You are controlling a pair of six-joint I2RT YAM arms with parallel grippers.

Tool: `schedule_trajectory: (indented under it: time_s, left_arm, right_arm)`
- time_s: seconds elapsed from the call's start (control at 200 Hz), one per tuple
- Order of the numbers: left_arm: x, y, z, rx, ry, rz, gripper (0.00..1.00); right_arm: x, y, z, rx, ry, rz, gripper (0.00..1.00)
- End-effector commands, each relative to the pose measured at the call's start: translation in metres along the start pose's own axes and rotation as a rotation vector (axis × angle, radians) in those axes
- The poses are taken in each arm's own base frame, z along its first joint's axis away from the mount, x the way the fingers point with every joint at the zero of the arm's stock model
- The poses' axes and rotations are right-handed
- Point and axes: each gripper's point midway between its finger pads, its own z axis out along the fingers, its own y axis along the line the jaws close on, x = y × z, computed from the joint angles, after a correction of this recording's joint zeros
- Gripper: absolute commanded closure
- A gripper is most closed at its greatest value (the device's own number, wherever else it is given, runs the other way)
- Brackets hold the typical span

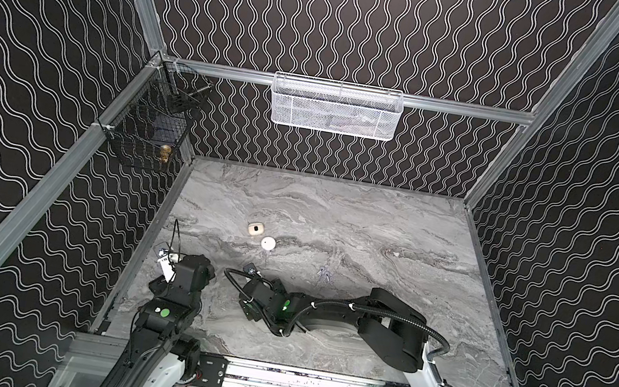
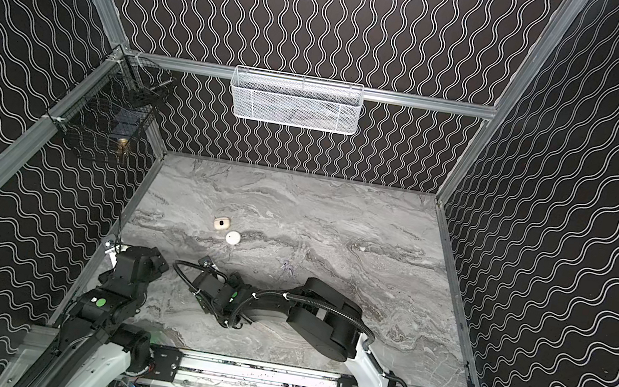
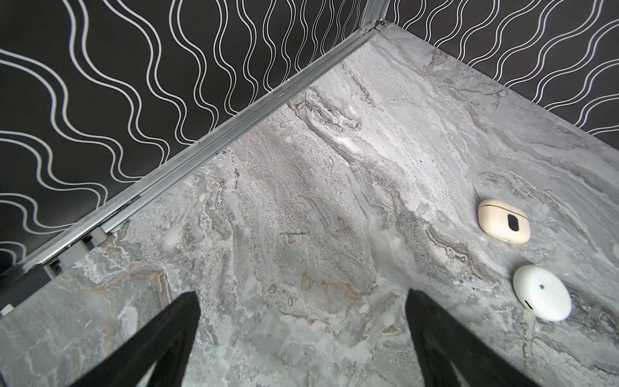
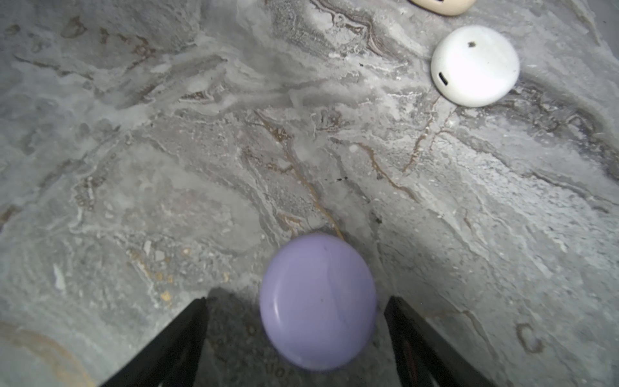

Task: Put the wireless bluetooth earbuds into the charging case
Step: 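Close the right gripper on the lilac case and lift it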

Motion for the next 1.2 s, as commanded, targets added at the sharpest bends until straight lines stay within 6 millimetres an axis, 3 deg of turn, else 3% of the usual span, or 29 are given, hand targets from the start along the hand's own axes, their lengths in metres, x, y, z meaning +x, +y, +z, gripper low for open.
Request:
schedule_trajectory:
  time_s: [0.0, 0.636, 0.761, 0.881, 1.196]
  left_arm:
    - [-0.002, -0.001, 0.001, 0.005, -0.011, -0.004, 0.01]
    - [-0.001, -0.003, 0.001, 0.013, -0.009, -0.002, 0.01]
    - [-0.001, -0.004, 0.001, 0.02, -0.011, -0.004, 0.01]
    - [-0.001, -0.004, 0.001, 0.022, -0.01, -0.002, 0.02]
    - [-0.001, -0.004, 0.001, 0.022, -0.01, -0.001, 0.01]
  right_arm:
    - [0.001, 0.01, -0.003, -0.063, -0.005, -0.054, 0.15]
    - [0.021, 0.008, 0.001, -0.135, -0.026, -0.147, 0.39]
    - [0.022, 0.001, 0.004, -0.131, -0.026, -0.14, 0.38]
    - [0.022, -0.006, 0.008, -0.131, -0.019, -0.118, 0.32]
    - [0.022, 0.004, 0.013, -0.178, -0.006, -0.128, 0.33]
